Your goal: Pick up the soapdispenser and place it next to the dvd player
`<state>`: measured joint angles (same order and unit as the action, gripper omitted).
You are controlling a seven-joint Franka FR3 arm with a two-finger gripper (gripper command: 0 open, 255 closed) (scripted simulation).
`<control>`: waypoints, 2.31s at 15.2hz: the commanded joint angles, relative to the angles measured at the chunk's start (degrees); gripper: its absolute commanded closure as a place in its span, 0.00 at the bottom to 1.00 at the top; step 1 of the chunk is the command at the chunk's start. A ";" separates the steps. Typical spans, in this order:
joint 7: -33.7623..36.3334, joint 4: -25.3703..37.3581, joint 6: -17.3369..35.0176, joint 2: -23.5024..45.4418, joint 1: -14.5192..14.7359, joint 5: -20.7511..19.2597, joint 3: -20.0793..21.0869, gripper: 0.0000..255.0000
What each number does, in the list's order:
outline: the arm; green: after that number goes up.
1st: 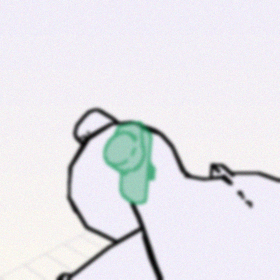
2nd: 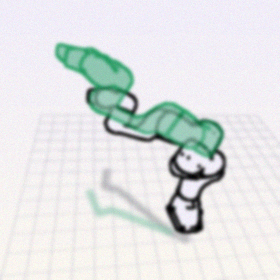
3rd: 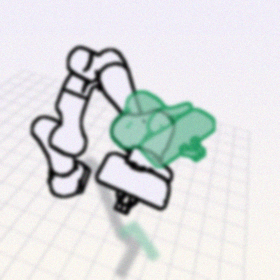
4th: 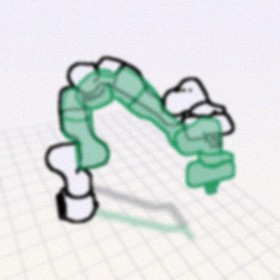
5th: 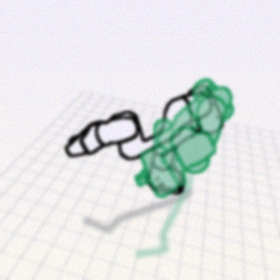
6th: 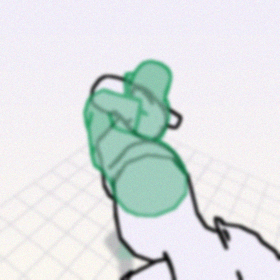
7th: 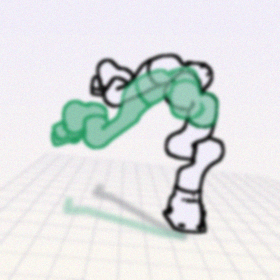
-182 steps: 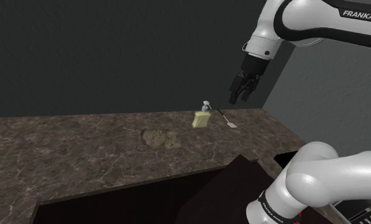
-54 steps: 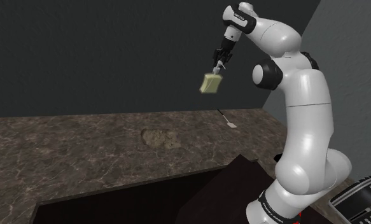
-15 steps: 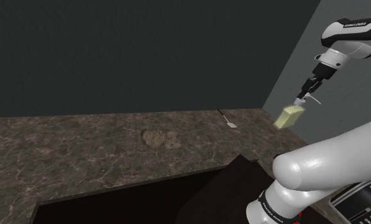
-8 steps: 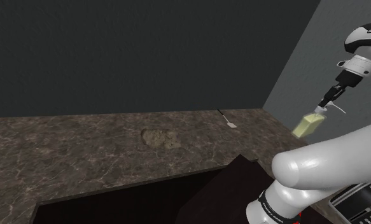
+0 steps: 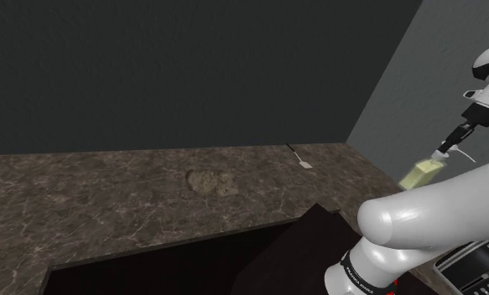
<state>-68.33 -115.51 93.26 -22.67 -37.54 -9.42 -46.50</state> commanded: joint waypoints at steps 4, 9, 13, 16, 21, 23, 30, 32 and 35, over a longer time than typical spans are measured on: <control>-0.14 -3.95 3.89 -0.13 -0.25 -0.42 -0.64 1.00; -0.52 -7.40 7.73 0.28 -0.32 -0.60 -1.59 1.00; -0.95 -9.97 10.85 0.91 -0.26 -0.61 -2.50 1.00; -1.37 -11.77 13.22 1.57 -0.13 -0.51 -3.26 1.00; -2.26 -14.56 17.24 3.04 0.24 -0.09 -4.71 1.00; -2.70 -15.59 18.88 3.77 0.46 0.19 -5.36 1.00; -4.75 -18.86 24.71 7.03 1.60 1.85 -7.88 1.00; -5.52 -19.69 26.40 8.19 2.04 2.58 -8.68 1.00; -6.89 -20.85 28.95 10.15 2.82 3.99 -9.93 1.00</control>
<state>-74.65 -135.95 121.28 -13.19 -34.95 -5.91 -55.93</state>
